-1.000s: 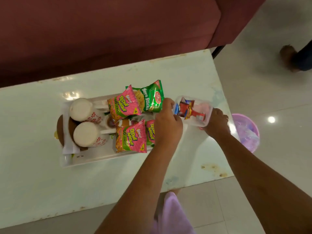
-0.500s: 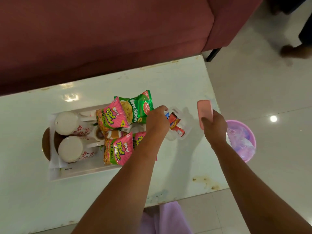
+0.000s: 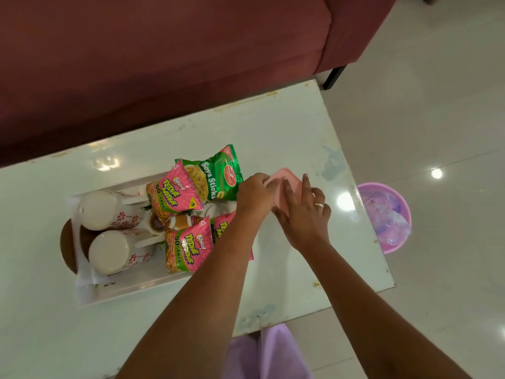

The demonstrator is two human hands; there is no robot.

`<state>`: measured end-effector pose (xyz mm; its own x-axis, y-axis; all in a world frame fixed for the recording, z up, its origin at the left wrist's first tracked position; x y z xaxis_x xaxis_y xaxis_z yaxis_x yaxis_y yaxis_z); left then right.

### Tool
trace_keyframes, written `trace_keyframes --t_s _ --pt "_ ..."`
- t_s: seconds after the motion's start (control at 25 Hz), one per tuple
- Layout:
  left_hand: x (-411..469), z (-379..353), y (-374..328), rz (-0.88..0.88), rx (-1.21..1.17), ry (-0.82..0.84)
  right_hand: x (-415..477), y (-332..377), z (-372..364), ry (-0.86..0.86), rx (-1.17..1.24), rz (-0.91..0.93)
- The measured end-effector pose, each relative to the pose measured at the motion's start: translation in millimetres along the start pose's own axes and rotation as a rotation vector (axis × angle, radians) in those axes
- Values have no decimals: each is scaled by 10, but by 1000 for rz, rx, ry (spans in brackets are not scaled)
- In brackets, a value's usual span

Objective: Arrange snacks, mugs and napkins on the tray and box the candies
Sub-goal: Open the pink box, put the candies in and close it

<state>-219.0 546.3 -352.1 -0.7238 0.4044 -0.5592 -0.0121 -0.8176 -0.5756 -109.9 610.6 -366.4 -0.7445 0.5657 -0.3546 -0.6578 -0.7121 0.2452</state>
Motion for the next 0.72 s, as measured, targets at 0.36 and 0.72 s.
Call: trace_keyframes --t_s 0.36,0.72 --pt "104 16 151 80 -43 -62 23 38 -162 -30 -49 23" --pt "138 22 167 213 -64 -78 59 36 -174 74 -69 -19"
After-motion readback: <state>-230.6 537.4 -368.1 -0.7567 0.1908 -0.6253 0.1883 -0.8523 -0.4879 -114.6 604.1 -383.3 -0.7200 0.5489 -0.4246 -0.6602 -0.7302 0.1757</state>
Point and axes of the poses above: each hand's wrist, its own x-axis towards the middle knuckle, its own z-axis out of the back of the hand, y = z × x, the point moved 6 cm from there along x, towards the middle knuckle, and after that the axes turned 4 degrees about x, right-handed, at the moved point
